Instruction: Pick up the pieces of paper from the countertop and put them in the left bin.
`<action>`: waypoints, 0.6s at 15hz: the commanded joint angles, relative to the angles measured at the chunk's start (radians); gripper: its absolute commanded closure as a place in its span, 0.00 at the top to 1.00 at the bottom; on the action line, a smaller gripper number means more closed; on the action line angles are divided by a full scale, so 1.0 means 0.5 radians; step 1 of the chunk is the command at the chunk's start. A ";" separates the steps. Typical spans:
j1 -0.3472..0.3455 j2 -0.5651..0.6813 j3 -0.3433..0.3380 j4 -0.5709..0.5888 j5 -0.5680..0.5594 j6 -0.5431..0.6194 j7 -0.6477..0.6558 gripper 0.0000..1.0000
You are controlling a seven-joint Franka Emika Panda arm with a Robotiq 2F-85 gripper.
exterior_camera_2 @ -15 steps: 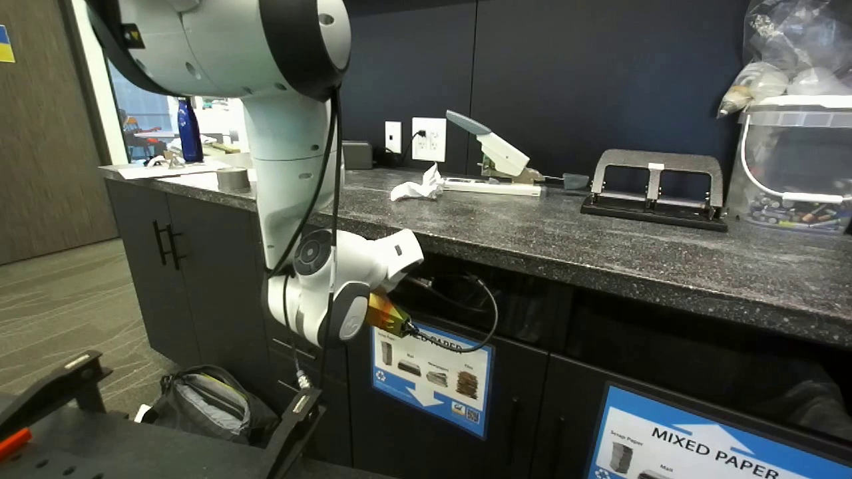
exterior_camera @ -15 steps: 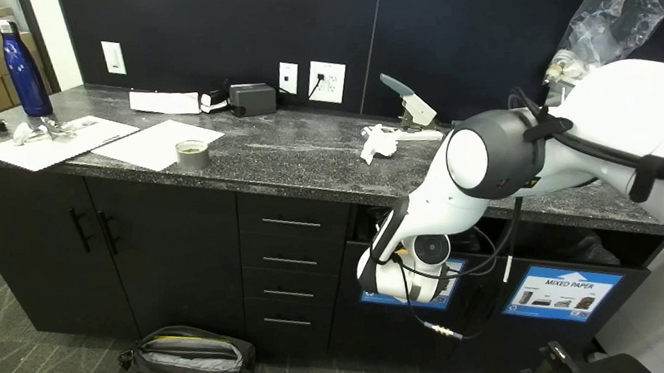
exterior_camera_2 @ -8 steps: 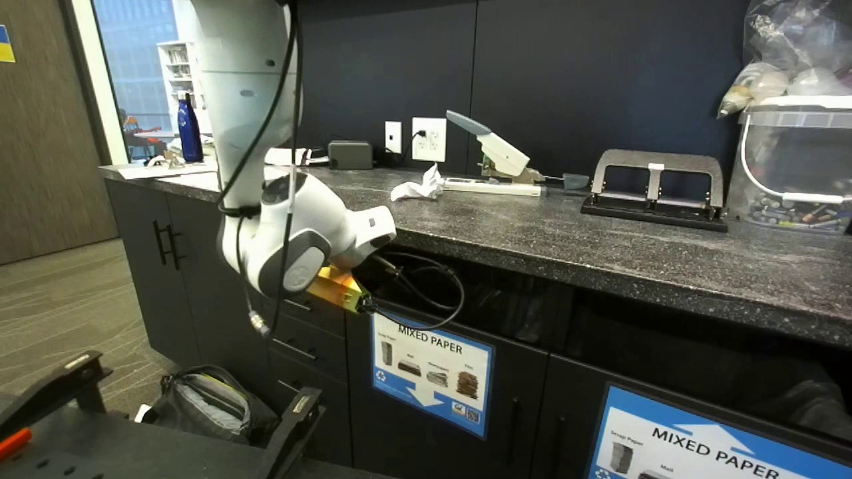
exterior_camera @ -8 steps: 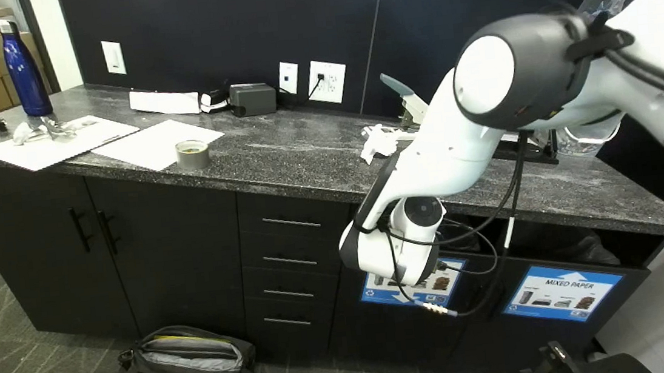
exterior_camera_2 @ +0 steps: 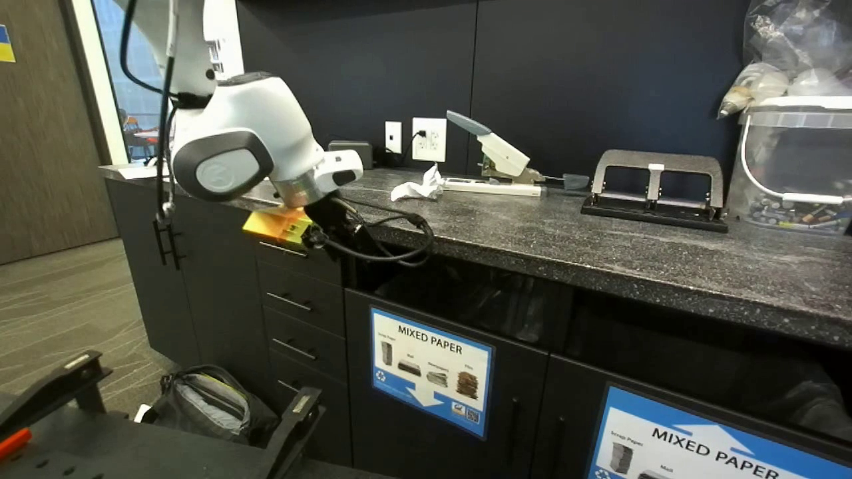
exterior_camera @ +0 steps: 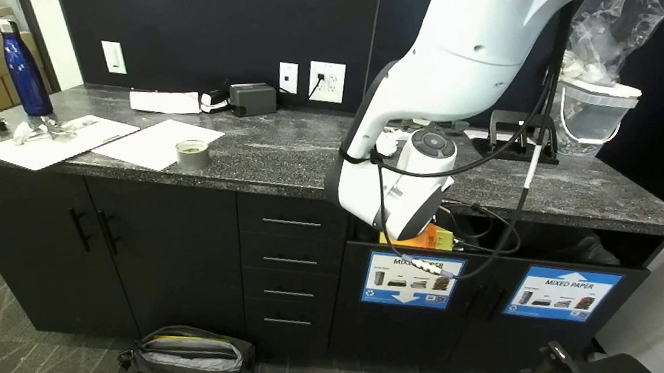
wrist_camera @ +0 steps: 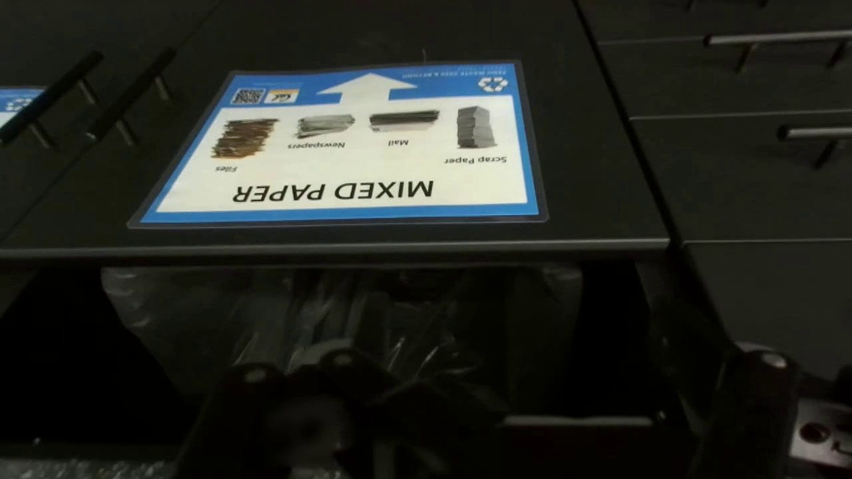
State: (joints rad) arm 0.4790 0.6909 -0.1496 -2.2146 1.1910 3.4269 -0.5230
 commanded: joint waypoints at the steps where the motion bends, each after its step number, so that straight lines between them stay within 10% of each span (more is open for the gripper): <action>1: 0.374 -0.279 -0.392 -0.183 0.149 -0.245 -0.207 1.00; 9: 0.737 -0.183 -1.193 0.289 -0.362 -0.852 0.126 1.00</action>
State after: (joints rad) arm 0.8201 0.5583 -0.6441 -2.1927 1.0860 3.1217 -0.5510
